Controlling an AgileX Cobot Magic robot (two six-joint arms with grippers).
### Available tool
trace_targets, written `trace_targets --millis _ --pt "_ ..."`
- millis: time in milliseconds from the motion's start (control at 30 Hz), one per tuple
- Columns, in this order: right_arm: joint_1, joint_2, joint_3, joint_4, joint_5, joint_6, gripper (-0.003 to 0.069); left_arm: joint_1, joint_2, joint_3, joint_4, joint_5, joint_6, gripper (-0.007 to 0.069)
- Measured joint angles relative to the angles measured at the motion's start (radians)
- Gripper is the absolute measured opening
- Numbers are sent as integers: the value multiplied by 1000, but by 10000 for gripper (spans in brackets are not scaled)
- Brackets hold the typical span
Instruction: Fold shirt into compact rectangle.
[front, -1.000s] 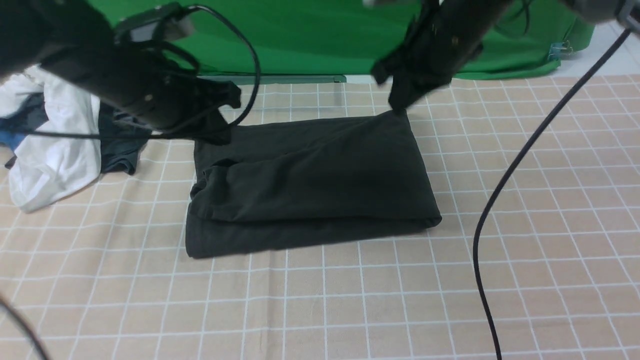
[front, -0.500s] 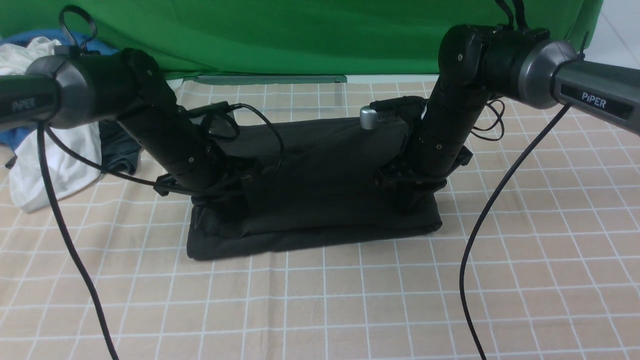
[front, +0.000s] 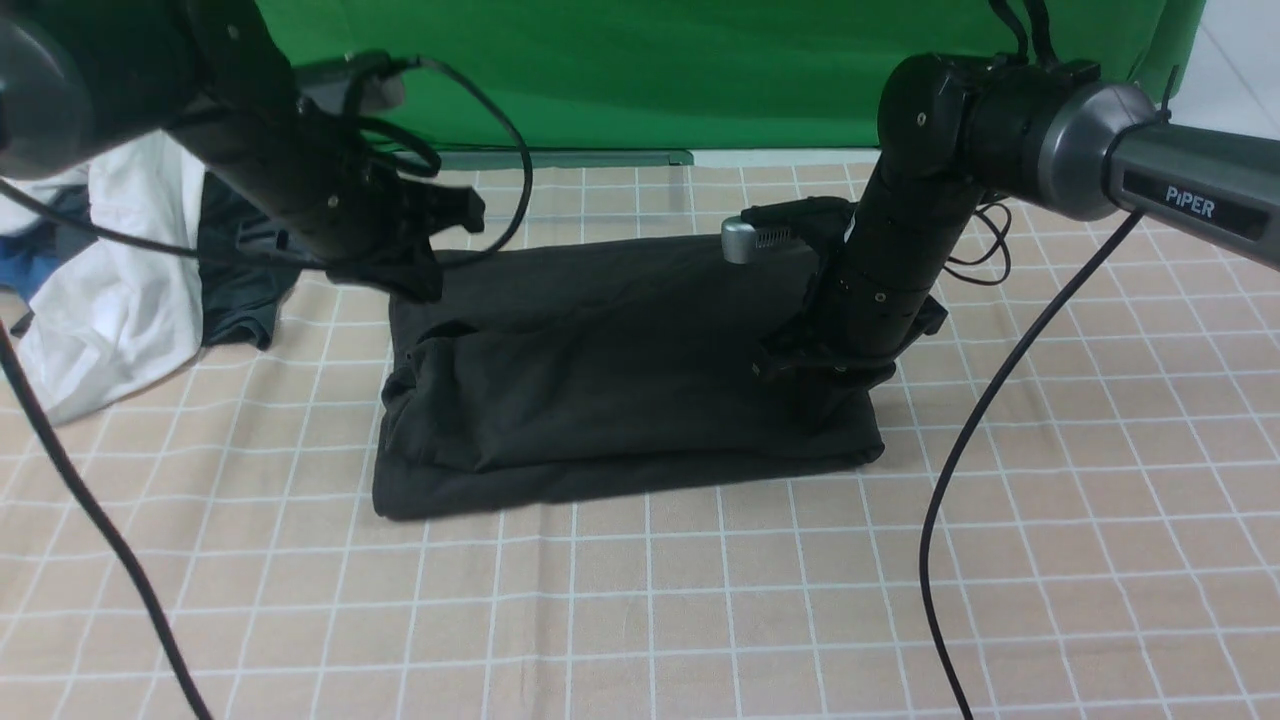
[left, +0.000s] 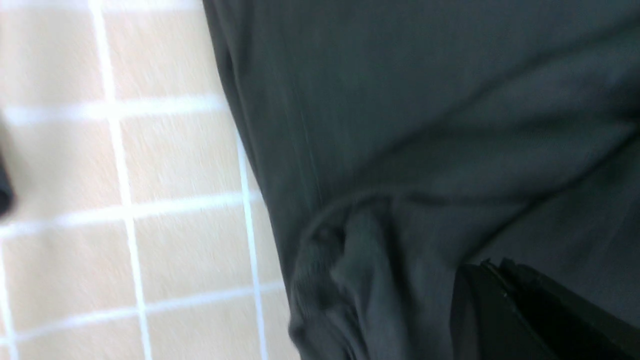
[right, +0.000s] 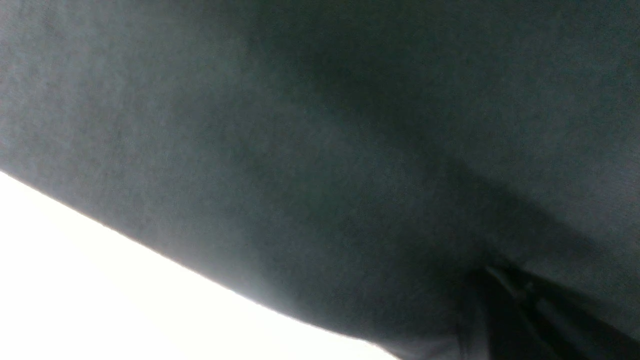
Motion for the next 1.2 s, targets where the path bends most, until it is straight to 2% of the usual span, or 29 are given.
trace_targets --millis 67,200,400,500,567,667,733,833,900,967,1200 --pt "-1 0 0 0 1 0 38 0 19 -11 15 6 0 25" --pt "-1 0 0 1 1 0 38 0 55 -12 47 35 0 85" --pt "-1 0 0 1 1 0 41 0 109 -12 100 39 0 321" --pt "-1 0 0 1 0 0 41 0 127 -12 94 25 0 391" --pt "-1 0 1 1 0 0 41 0 139 -12 88 20 4 405" --pt "-1 0 1 2 0 -1 41 0 156 -12 85 8 22 388" --pt "-1 0 1 2 0 -1 42 0 162 -12 78 5 46 335" --pt "-1 0 1 2 -1 -1 43 0 162 -12 65 5 83 211" --pt "-1 0 1 2 -1 -1 43 0 162 -14 46 6 122 101" --pt "-1 0 1 2 -2 -1 43 0 162 -20 39 10 136 48" --pt "-1 0 1 2 -2 -1 45 0 130 -60 39 45 158 36"
